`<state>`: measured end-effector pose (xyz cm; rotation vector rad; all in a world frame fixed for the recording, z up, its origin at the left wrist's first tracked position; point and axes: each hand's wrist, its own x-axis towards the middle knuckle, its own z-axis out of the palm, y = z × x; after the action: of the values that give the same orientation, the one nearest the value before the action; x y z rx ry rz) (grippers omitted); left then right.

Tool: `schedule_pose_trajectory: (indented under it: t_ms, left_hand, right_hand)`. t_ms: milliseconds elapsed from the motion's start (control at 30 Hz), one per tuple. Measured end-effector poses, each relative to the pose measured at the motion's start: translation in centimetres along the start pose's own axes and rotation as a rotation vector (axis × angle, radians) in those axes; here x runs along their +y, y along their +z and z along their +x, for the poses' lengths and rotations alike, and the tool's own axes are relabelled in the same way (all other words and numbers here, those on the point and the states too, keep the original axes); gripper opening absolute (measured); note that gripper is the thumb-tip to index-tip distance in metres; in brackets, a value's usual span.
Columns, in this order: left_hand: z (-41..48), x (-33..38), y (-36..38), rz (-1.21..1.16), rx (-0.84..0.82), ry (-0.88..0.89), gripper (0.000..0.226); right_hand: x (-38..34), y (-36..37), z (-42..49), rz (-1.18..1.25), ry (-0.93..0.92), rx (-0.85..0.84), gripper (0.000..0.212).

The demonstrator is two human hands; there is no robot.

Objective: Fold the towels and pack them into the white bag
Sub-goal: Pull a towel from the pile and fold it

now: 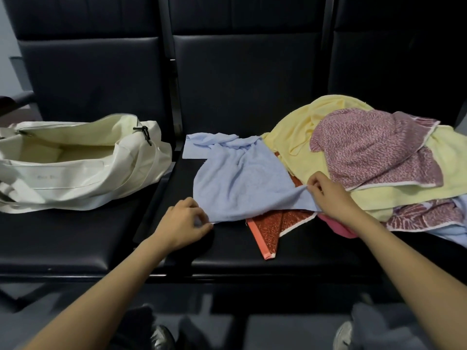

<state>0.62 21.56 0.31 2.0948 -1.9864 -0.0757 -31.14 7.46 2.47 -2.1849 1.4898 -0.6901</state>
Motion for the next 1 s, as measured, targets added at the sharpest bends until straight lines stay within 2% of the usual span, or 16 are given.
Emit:
schedule_pose_trajectory:
  t_ms: [67, 133, 233, 267, 300, 367, 433, 500, 600, 667, 733, 800, 867, 1000]
  left_hand:
    - [0.3, -0.3, 0.0, 0.047, 0.054, 0.02, 0.027]
    - [0.9, -0.9, 0.3, 0.131, 0.15, 0.065, 0.022]
    - [1.5, -1.1, 0.8, 0.284, 0.277, 0.212, 0.01]
    - [1.7, -1.2, 0.8, 0.296, 0.304, 0.234, 0.015]
    - [2.0, -1.2, 0.8, 0.267, 0.321, 0.237, 0.024]
    - [2.3, -0.6, 0.2, 0.025, 0.331, 0.121, 0.028]
    - [2.4, 0.5, -1.2, -0.293, 0.295, -0.068, 0.018]
    - [2.7, 1.0, -1.7, -0.522, 0.245, -0.222, 0.011]
    - [3.4, 0.9, -1.5, -0.66, 0.233, -0.269, 0.008]
    - [3.5, 0.5, -1.8, -0.71, 0.114, -0.261, 0.011]
    - [3.2, -0.1, -1.9, -0.541, -0.058, -0.211, 0.017]
    - [2.6, -0.5, -1.4, -0.226, -0.167, -0.143, 0.014]
    - [1.9, -0.2, -0.8, -0.114, -0.173, -0.153, 0.017]
    - [1.2, 0.9, -1.5, -0.505, 0.092, -0.347, 0.008]
  right_hand:
    - [0.0, -0.2, 0.4, 0.094, 0.053, 0.04, 0.008]
    - [0.5, 0.0, 0.6, 0.032, 0.029, 0.011, 0.004]
    - [1.5, 0.4, 0.5, -0.27, -0.169, -0.022, 0.009]
    - [1.8, 0.7, 0.6, -0.335, -0.274, -0.011, 0.008]
    - [1.9, 0.8, 0.5, -0.355, -0.343, -0.025, 0.007]
    - [1.4, 0.5, 0.3, -0.345, -0.375, -0.137, 0.015]
    - [1.0, 0.3, 0.3, -0.397, -0.336, -0.299, 0.031]
    - [0.6, 0.2, 0.4, -0.478, -0.321, -0.323, 0.033]
    - [0.2, 0.3, 0.7, -0.558, -0.33, -0.261, 0.02]
    - [0.1, 0.0, 0.7, -0.575, -0.308, -0.238, 0.019]
    - [0.1, -0.6, 0.6, -0.58, -0.263, -0.173, 0.019]
    - [0.4, -1.0, 0.4, -0.502, -0.187, -0.055, 0.02]
    - [0.1, -1.3, -0.2, -0.288, -0.09, 0.028, 0.017]
    - [-0.9, -1.9, -1.3, 0.075, 0.014, 0.076, 0.014]
